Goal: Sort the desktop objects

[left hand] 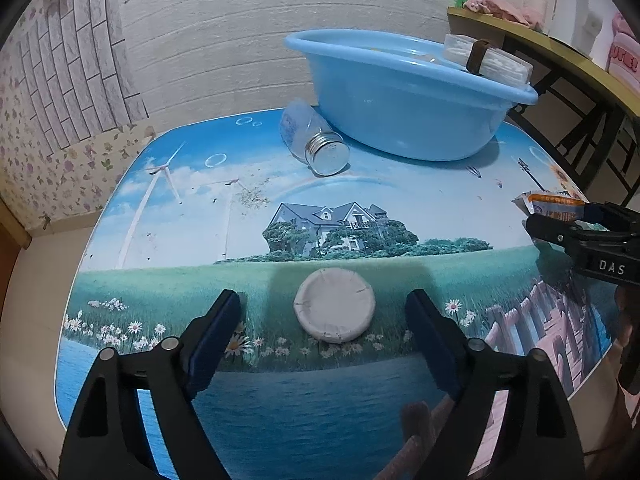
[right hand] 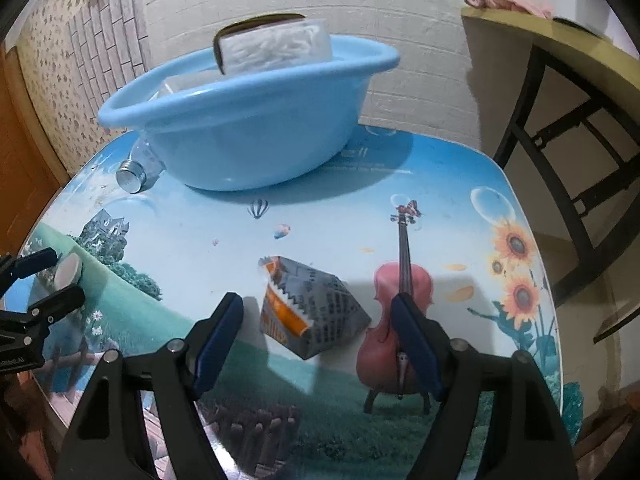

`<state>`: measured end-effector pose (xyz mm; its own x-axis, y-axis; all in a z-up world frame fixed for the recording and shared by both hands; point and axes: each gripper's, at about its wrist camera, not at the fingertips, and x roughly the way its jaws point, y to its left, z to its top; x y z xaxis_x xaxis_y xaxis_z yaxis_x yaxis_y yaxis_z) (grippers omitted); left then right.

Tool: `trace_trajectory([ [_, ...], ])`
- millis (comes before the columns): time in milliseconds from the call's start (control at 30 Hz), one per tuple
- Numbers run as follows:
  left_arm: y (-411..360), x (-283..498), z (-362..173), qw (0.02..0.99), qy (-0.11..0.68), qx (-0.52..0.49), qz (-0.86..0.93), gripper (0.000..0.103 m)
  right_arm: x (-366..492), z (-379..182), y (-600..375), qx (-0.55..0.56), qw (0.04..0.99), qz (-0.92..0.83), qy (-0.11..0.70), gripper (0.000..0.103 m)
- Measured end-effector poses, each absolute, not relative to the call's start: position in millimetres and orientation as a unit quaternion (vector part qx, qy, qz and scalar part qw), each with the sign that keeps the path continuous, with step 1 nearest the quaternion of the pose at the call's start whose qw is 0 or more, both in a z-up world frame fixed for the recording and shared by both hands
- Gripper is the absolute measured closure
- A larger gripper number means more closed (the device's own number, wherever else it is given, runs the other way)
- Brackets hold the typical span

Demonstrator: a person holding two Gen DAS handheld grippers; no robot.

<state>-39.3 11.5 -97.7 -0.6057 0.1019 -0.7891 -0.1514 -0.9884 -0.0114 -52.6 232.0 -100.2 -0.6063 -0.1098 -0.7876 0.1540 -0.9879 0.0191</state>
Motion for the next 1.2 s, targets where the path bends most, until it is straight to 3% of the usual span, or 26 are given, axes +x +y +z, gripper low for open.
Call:
trace_trajectory([
  [33, 11.8, -38.2, -96.4, 0.073, 0.03, -0.436, 0.897, 0.041, -51.5, -99.3, 233.5, 0.432, 0.069, -0.899, 0.022, 0.05],
  [100, 12.7, -37.4, -94.0, 0.077, 0.032, -0.434, 0.897, 0.062, -51.5, -98.3, 235.9, 0.43, 0.07, -0.9, 0.016, 0.052],
  [133, 13.3, -37.3, -93.2, 0.08, 0.032, -0.434, 0.897, 0.066, -51.1, -98.0, 236.9, 0.429, 0.073, -0.9, 0.013, 0.053],
  [500, 13.4, -37.9, -84.9, 0.082, 0.025, -0.436, 0.896, 0.066, -39.2, -73.5, 233.6, 0.402, 0.115, -0.908, 0.0, 0.066],
  [1200, 17.2, -37.8, -34.3, 0.096, 0.009, -0.396, 0.913, 0.066, -22.9, -26.9, 247.5, 0.338, 0.139, -0.93, -0.029, 0.067],
])
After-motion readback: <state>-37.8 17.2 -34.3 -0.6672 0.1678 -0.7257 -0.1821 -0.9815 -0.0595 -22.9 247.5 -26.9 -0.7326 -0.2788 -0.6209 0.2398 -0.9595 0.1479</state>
